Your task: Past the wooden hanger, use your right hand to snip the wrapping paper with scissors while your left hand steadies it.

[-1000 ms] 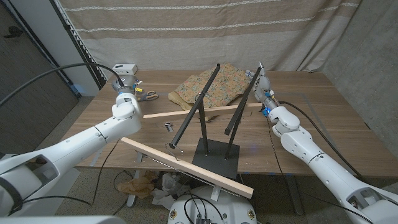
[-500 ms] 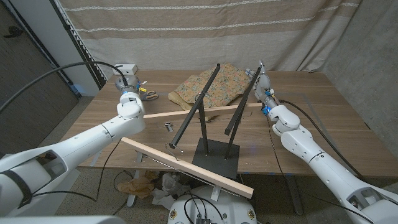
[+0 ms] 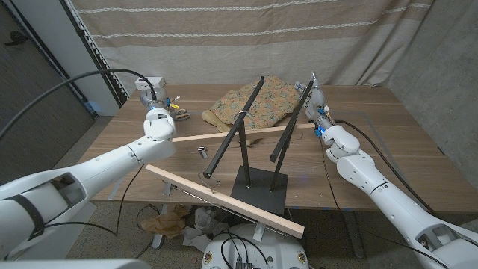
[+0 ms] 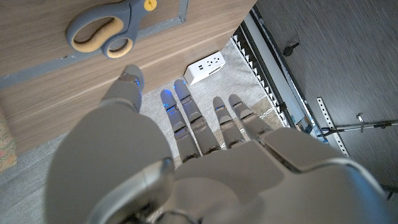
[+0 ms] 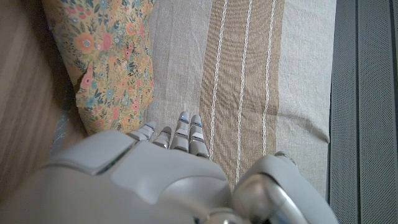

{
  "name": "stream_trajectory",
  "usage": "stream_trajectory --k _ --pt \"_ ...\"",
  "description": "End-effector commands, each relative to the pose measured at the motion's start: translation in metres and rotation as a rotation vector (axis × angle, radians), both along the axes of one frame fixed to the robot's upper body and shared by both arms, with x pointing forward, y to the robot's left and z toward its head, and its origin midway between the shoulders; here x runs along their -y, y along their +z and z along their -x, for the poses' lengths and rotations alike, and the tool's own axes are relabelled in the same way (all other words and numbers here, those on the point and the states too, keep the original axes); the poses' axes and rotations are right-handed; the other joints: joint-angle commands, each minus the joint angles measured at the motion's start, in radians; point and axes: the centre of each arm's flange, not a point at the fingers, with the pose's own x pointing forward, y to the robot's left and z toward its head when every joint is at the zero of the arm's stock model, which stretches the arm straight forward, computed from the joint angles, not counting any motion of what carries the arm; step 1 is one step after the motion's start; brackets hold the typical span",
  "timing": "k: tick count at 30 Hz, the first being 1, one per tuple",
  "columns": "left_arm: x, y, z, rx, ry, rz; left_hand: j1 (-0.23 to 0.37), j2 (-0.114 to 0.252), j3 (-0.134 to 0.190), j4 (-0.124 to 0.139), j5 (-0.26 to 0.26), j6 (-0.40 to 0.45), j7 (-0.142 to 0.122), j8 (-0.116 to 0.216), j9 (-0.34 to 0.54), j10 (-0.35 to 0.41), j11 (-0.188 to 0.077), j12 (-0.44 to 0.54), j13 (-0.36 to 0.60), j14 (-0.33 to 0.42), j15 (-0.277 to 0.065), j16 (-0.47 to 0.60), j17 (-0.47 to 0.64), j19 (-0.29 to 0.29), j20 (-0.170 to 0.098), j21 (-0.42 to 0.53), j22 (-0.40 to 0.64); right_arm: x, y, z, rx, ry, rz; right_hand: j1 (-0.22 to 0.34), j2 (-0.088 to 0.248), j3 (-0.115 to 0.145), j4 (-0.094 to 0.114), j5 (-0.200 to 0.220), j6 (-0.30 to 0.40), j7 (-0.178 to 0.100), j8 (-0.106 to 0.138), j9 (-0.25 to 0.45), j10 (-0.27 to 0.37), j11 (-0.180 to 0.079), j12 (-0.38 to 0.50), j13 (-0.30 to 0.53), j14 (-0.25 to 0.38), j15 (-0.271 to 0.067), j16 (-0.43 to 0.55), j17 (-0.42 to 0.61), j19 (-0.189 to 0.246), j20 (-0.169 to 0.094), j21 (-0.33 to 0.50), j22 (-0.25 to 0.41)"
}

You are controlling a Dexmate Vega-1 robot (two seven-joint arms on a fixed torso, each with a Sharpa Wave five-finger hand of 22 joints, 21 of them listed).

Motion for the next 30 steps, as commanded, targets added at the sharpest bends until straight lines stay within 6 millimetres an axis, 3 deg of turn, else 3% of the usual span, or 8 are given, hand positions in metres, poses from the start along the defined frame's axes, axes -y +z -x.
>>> stream_trajectory --k 1,3,6,11,19,21,22,30 --pt "0.002 0.005 -0.007 -0.025 0.036 -0.04 0.012 -0.005 0.008 -0.003 -0.002 0.012 0.003 0.006 0.0 0.01 -0.003 0.006 0.006 0.009 -0.171 0.005 0.002 -0.006 -0.005 -0.001 0.004 -0.004 -0.001 -0.001 -0.004 0.01 -0.003 0.003 0.003 -0.007 0.0 0.007 -0.001 0.0 -0.001 0.003 0.006 -0.002 0.0 0.003 0.002 0.006 0.004 0.002 -0.002 0.007 0.007 0.003" --pt "0.001 0.004 -0.008 -0.035 0.046 -0.045 0.011 -0.015 0.005 -0.004 -0.003 0.002 0.002 0.0 -0.004 0.002 -0.002 0.001 0.007 0.005 -0.17 0.003 0.002 -0.009 -0.004 -0.001 0.004 -0.004 -0.001 0.0 -0.006 0.009 -0.006 0.003 0.003 -0.007 0.0 0.007 -0.002 0.0 -0.002 0.003 0.006 -0.003 -0.001 0.003 0.002 0.006 0.003 0.002 -0.002 0.007 0.007 0.003" --pt "0.001 0.002 -0.011 -0.05 0.058 -0.049 -0.005 -0.034 -0.002 0.004 -0.006 -0.072 0.004 -0.041 -0.022 -0.046 -0.002 -0.029 0.015 -0.013 -0.17 -0.001 0.003 -0.013 -0.001 0.0 0.005 -0.004 -0.001 0.0 -0.005 0.009 -0.005 0.003 0.003 -0.007 0.0 0.007 -0.005 0.0 -0.004 0.003 0.005 -0.003 -0.001 0.003 0.002 0.005 0.003 0.003 -0.001 0.006 0.007 0.003" --pt "-0.002 -0.001 -0.015 -0.079 0.078 -0.039 -0.016 -0.04 -0.007 0.007 -0.005 -0.111 0.004 -0.06 -0.025 -0.073 -0.002 -0.044 0.017 -0.026 -0.168 -0.005 0.003 -0.019 0.0 -0.001 0.005 -0.004 -0.002 0.001 -0.009 0.009 -0.009 0.003 0.004 -0.008 0.0 0.007 -0.006 0.0 -0.006 0.003 0.005 -0.004 -0.002 0.003 0.002 0.005 0.003 0.003 -0.002 0.007 0.007 0.003" --pt "-0.006 -0.002 -0.017 -0.082 0.084 -0.034 -0.02 -0.04 -0.008 0.009 -0.004 -0.114 0.003 -0.061 -0.024 -0.08 -0.002 -0.048 0.017 -0.032 -0.167 -0.006 0.003 -0.02 0.002 -0.001 0.005 -0.004 -0.001 0.002 -0.007 0.011 -0.005 0.004 0.005 -0.008 0.0 0.007 -0.013 0.0 -0.01 0.003 0.007 -0.003 -0.002 0.003 0.002 0.005 0.003 0.003 -0.002 0.007 0.006 0.003" --pt "-0.006 -0.002 -0.017 -0.074 0.079 -0.036 -0.028 -0.036 -0.009 0.012 -0.001 -0.068 0.005 -0.039 -0.016 -0.104 -0.002 -0.063 0.02 -0.039 -0.17 -0.005 0.003 -0.018 0.003 0.001 0.005 -0.004 -0.001 0.002 -0.007 0.011 -0.005 0.004 0.006 -0.008 0.0 0.007 -0.015 -0.002 -0.011 0.003 0.007 -0.003 -0.002 0.003 0.002 0.005 0.003 0.003 -0.002 0.007 0.006 0.003" --pt "-0.007 -0.002 -0.016 -0.072 0.075 -0.036 -0.028 -0.037 -0.009 0.009 0.002 -0.013 0.002 -0.012 -0.009 -0.108 -0.003 -0.07 0.023 -0.04 -0.17 -0.003 0.002 -0.019 0.003 0.001 0.004 -0.004 -0.001 0.002 -0.008 0.012 -0.006 0.004 0.006 -0.008 0.0 0.007 -0.015 -0.001 -0.012 0.003 0.007 -0.004 -0.002 0.003 0.002 0.005 0.003 0.003 -0.002 0.007 0.006 0.003" --pt "-0.011 -0.003 -0.018 -0.087 0.095 -0.024 -0.027 -0.036 -0.008 0.008 0.002 -0.027 0.004 -0.02 -0.013 -0.11 -0.005 -0.074 0.023 -0.037 -0.171 -0.001 0.003 -0.018 0.001 0.002 0.005 -0.004 -0.003 0.003 -0.015 0.011 -0.013 0.005 0.007 -0.009 0.0 0.007 -0.018 0.0 -0.015 0.003 0.009 -0.004 -0.003 0.003 0.002 0.006 0.002 0.003 -0.002 0.007 0.006 0.003"
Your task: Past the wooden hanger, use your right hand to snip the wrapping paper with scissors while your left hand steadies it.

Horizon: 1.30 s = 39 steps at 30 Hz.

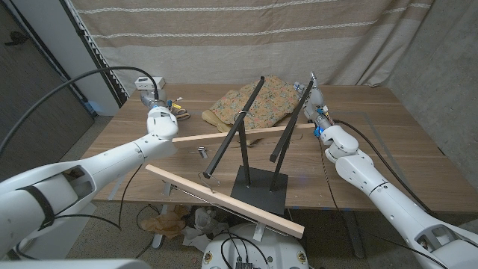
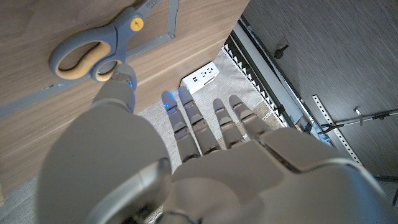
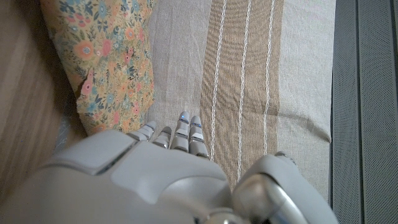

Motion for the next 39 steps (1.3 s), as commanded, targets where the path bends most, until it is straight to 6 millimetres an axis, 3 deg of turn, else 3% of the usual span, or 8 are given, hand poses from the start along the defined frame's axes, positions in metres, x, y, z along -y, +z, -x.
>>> stream_trajectory --k 1,23,30,33,39 --pt "-0.006 -0.001 -0.002 -0.013 0.019 0.013 -0.008 0.005 0.003 -0.001 0.006 0.009 -0.001 0.004 0.004 -0.007 -0.004 -0.005 0.005 -0.005 -0.169 0.004 0.003 -0.001 -0.004 0.002 0.002 0.0 -0.002 0.001 -0.006 0.0 -0.005 0.005 0.007 -0.007 0.002 0.007 -0.008 0.002 -0.002 0.003 0.009 -0.005 -0.003 0.003 0.002 0.006 0.002 0.003 -0.002 0.007 0.006 0.003" --pt "-0.031 -0.009 -0.015 -0.058 0.018 0.096 -0.007 0.008 0.006 -0.002 0.008 -0.007 -0.001 -0.002 0.004 0.008 -0.005 -0.007 0.01 0.005 -0.17 0.01 0.004 0.01 -0.002 0.007 0.002 -0.006 -0.003 -0.001 -0.013 0.005 0.002 0.006 0.009 -0.009 0.001 0.007 -0.015 -0.004 -0.01 0.003 0.01 -0.005 -0.005 0.004 0.002 0.005 0.001 0.003 -0.003 0.009 0.005 0.003" --pt "-0.031 -0.014 -0.023 -0.092 0.015 0.095 -0.006 0.009 0.007 -0.002 0.009 0.0 -0.001 0.002 0.005 0.015 -0.005 -0.005 0.012 0.008 -0.17 0.011 0.004 0.009 -0.002 0.006 0.002 -0.008 -0.003 0.001 -0.008 -0.001 0.007 0.007 0.01 -0.011 0.0 0.006 -0.016 -0.004 -0.012 0.003 0.01 -0.005 -0.007 0.004 0.002 0.005 0.001 0.003 -0.004 0.009 0.005 0.003" --pt "-0.031 -0.017 -0.027 -0.107 0.007 0.091 -0.004 0.007 0.009 -0.004 0.011 -0.044 0.0 -0.015 0.003 0.042 -0.006 0.002 0.021 0.017 -0.17 0.014 0.005 0.01 -0.004 0.006 0.003 -0.008 -0.003 0.002 -0.013 -0.003 0.004 0.007 0.01 -0.011 0.0 0.006 -0.016 -0.004 -0.012 0.004 0.011 -0.006 -0.007 0.004 0.002 0.004 0.001 0.003 -0.004 0.009 0.005 0.003" --pt "-0.023 -0.021 -0.033 -0.119 -0.012 0.075 -0.005 0.008 0.01 -0.004 0.012 -0.05 0.0 -0.019 0.002 0.045 -0.006 0.003 0.022 0.019 -0.17 0.015 0.006 0.008 -0.003 0.005 0.003 -0.01 -0.002 0.004 -0.02 -0.001 0.012 0.008 0.013 -0.011 0.0 0.007 -0.016 -0.008 -0.014 0.004 0.012 -0.005 -0.007 0.004 0.002 0.004 0.001 0.003 -0.004 0.009 0.004 0.003"
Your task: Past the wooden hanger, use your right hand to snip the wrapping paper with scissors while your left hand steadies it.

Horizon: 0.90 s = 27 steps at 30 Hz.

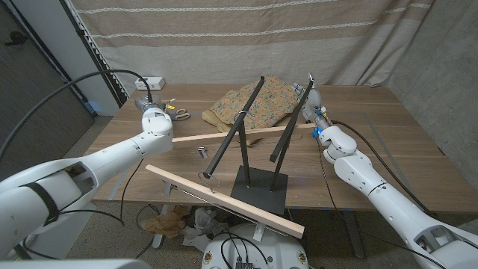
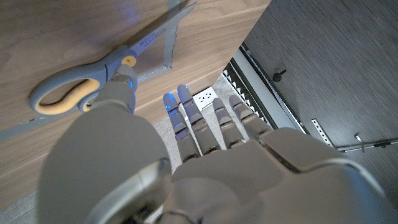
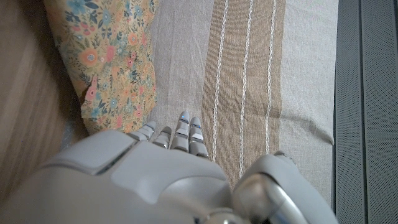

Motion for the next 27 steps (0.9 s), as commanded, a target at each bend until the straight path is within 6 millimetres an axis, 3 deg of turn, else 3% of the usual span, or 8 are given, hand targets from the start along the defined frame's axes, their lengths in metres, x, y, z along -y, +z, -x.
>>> stream_trajectory --k 1,14,27 --pt "0.007 -0.008 -0.013 -0.037 -0.034 -0.01 0.001 0.002 0.005 0.0 0.005 -0.004 -0.001 -0.007 0.002 0.009 -0.002 0.006 0.004 0.011 -0.17 0.008 0.006 0.004 0.0 0.005 0.003 -0.003 0.001 0.003 -0.006 -0.001 0.012 0.004 0.009 -0.011 0.0 0.007 -0.001 -0.004 -0.004 0.004 0.008 -0.001 -0.003 0.004 0.001 0.004 0.001 0.003 0.0 0.006 0.004 0.003" --pt "0.028 -0.005 -0.018 -0.029 -0.051 -0.063 -0.005 0.006 0.007 0.004 0.005 0.028 -0.001 0.001 -0.003 -0.004 0.001 0.0 0.01 0.003 -0.169 0.004 0.008 0.0 -0.002 0.003 0.003 0.003 -0.001 0.004 -0.004 0.006 0.002 0.004 0.011 -0.012 0.0 0.006 -0.004 -0.001 -0.008 0.004 0.008 -0.002 -0.004 0.004 0.001 0.003 0.0 0.003 0.0 0.007 0.004 0.003" --pt "0.021 -0.013 -0.025 -0.042 -0.075 -0.027 -0.009 0.005 0.006 0.006 0.005 0.031 -0.002 0.0 -0.006 -0.006 0.0 -0.001 0.012 0.001 -0.168 0.003 0.008 0.002 -0.004 0.004 0.003 -0.001 0.0 0.006 -0.007 0.013 0.011 0.004 0.012 -0.013 0.0 0.006 -0.007 -0.001 -0.01 0.004 0.009 -0.002 -0.005 0.004 0.002 0.003 0.001 0.003 0.0 0.009 0.004 0.003"
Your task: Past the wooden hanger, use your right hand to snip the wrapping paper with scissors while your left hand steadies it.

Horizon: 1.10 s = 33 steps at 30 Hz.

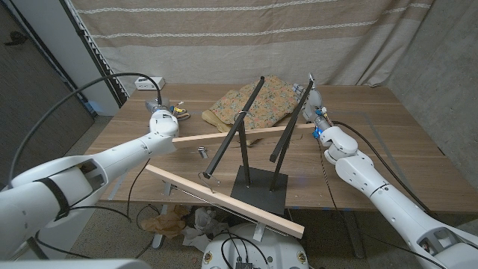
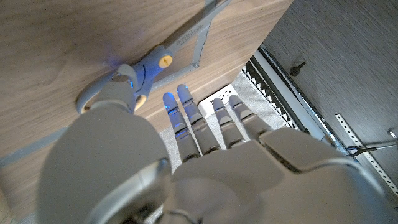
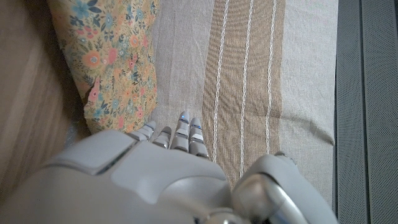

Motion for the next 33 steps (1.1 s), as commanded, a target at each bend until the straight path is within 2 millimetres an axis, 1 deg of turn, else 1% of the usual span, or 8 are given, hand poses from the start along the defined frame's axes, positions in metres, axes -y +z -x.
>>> stream_trajectory --k 1,11,33 --pt "-0.004 -0.006 -0.008 -0.016 -0.018 0.025 -0.01 0.005 0.003 0.003 0.005 0.012 0.0 0.006 0.001 -0.006 0.0 -0.001 0.003 0.001 -0.168 0.003 0.003 0.003 -0.005 0.004 0.003 -0.003 0.002 0.002 -0.002 0.004 0.012 0.004 0.012 -0.005 0.0 0.006 -0.006 0.001 -0.001 0.004 0.009 -0.002 -0.002 0.004 0.002 0.003 0.001 0.003 -0.001 0.009 0.004 0.001" --pt "-0.007 -0.011 -0.014 -0.018 -0.032 0.088 -0.013 0.005 0.003 0.004 0.005 0.011 0.0 0.004 -0.001 -0.004 -0.001 0.0 0.005 0.003 -0.169 0.004 0.004 0.008 -0.008 0.007 0.003 -0.004 0.002 0.002 -0.015 0.004 0.014 0.004 0.012 -0.006 0.0 0.006 -0.006 0.0 -0.002 0.004 0.009 -0.003 -0.003 0.004 0.002 0.002 0.0 0.003 -0.001 0.01 0.004 0.001" --pt "-0.005 -0.021 -0.022 -0.077 -0.059 0.082 -0.02 0.002 0.002 0.005 0.007 -0.004 0.001 -0.008 -0.009 0.003 -0.001 0.003 0.01 0.007 -0.169 0.006 0.005 0.003 -0.006 0.004 0.004 -0.006 0.007 0.007 -0.015 0.006 0.028 0.003 0.014 -0.008 0.0 0.006 -0.007 0.0 -0.004 0.004 0.009 -0.003 -0.005 0.004 0.002 0.006 0.0 0.003 -0.002 0.01 0.004 0.002"
